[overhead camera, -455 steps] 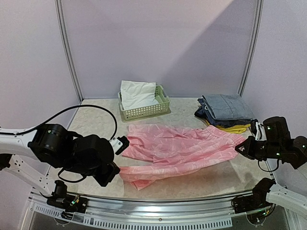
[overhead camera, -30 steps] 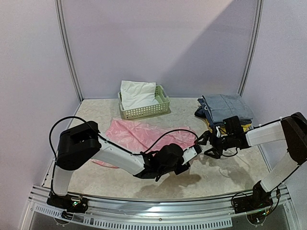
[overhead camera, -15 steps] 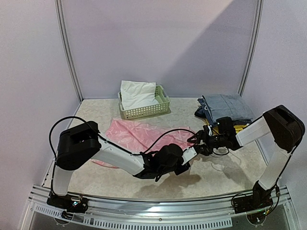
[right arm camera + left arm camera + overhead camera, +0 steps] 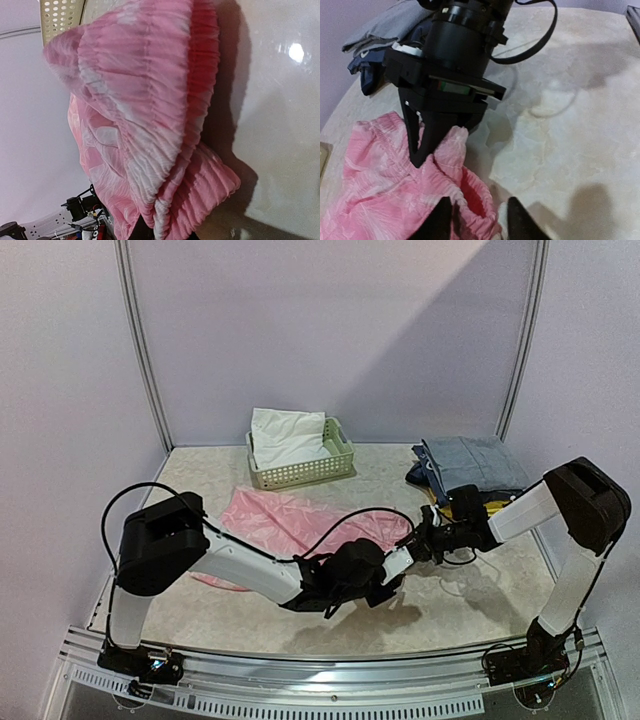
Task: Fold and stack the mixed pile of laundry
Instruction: Pick up the rectangle-folded shorts from the center of the board, then fold the rectangle-folded shorts at the center of the board.
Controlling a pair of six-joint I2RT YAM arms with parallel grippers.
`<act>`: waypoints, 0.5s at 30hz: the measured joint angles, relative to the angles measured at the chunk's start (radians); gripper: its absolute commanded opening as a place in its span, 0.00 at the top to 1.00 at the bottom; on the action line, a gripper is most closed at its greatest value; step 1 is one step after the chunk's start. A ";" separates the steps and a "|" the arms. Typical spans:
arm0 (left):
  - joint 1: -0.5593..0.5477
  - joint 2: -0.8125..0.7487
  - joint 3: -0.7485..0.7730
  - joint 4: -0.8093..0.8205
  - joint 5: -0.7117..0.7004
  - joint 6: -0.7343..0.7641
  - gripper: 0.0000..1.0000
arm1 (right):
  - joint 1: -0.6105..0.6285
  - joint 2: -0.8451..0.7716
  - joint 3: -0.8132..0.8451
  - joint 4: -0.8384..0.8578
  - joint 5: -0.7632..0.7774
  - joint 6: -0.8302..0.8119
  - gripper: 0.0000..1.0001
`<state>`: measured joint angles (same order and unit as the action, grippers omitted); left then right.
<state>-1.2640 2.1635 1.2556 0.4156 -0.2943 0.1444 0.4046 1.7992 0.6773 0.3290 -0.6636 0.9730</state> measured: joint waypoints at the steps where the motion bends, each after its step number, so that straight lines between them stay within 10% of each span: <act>1: -0.002 -0.009 0.000 -0.016 0.011 -0.011 0.47 | 0.000 0.000 0.010 -0.020 0.002 -0.011 1.00; 15: 0.007 -0.261 -0.071 -0.103 0.127 -0.193 0.37 | 0.000 -0.173 0.204 -0.650 0.257 -0.336 1.00</act>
<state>-1.2568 1.9026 1.1843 0.3122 -0.1669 -0.0490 0.4049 1.6260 0.8810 -0.3214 -0.4061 0.6369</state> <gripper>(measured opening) 0.636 0.085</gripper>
